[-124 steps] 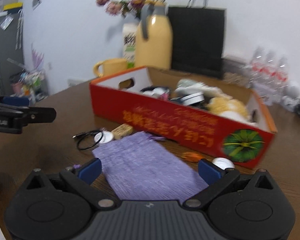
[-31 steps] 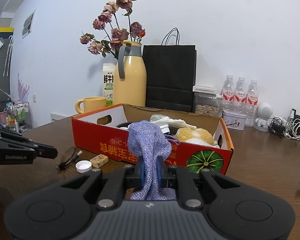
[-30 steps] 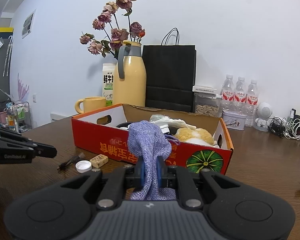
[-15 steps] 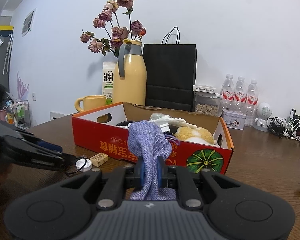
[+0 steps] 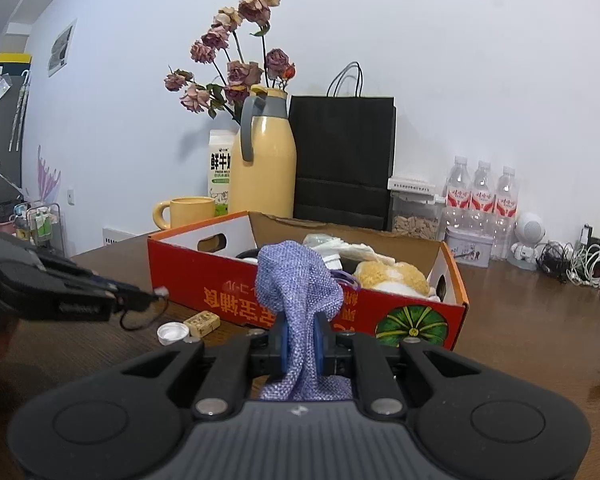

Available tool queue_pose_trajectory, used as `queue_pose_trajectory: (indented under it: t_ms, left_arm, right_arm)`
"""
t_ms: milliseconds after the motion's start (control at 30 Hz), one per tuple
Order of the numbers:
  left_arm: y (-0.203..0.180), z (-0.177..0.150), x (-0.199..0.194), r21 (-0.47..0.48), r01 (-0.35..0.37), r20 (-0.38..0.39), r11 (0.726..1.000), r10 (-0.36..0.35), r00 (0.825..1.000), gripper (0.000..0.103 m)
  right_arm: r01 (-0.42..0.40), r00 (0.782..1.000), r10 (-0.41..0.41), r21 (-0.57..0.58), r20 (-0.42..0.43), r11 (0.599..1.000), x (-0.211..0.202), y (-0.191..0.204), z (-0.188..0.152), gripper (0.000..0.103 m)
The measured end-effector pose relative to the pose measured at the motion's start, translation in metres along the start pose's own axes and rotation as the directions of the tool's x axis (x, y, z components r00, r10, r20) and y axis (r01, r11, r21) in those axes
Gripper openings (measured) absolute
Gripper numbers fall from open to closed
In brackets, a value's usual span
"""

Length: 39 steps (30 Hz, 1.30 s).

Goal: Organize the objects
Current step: 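Carry both held items into the box and open both grippers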

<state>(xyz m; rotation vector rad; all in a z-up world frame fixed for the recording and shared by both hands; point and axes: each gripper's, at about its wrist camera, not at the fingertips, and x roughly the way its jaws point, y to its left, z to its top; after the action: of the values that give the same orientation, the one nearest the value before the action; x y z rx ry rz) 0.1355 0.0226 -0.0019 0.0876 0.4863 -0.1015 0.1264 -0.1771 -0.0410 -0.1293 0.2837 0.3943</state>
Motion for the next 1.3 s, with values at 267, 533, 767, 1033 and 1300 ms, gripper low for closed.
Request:
queue_pose_trajectory:
  t_ms: [267,533,767,1033,1300]
  left_arm:
    - [-0.007,0.054,-0.004,0.009,0.02,0.136,1.0,-0.021,0.99,0.009]
    - [-0.007,0.089,0.056,-0.051,0.015,0.129,0.999,-0.009,0.992,0.009]
    - [0.001,0.096,0.106,-0.105,-0.004,0.075,0.994,0.012,0.997,0.01]
    - [0.002,0.086,0.099,-0.131,-0.054,0.13,0.99,0.071,0.989,0.103]
    - [-0.001,0.085,0.09,-0.137,-0.081,0.169,0.987,0.104,0.98,0.103]
  right_arm:
    - [0.004,0.997,0.001,-0.062,0.08,0.998,0.012,-0.001,0.039,0.011]
    - [0.042,0.997,-0.038,-0.054,0.065,0.998,0.078,-0.025,0.077,0.011]
    - [0.048,0.999,-0.048,0.025,0.006,0.999,0.116,-0.049,0.067,0.014]
    - [0.068,0.998,-0.068,0.059,0.002,0.996,0.113,-0.056,0.06,0.1]
    - [0.097,0.995,-0.098,0.051,0.021,0.994,0.106,-0.054,0.059,0.103]
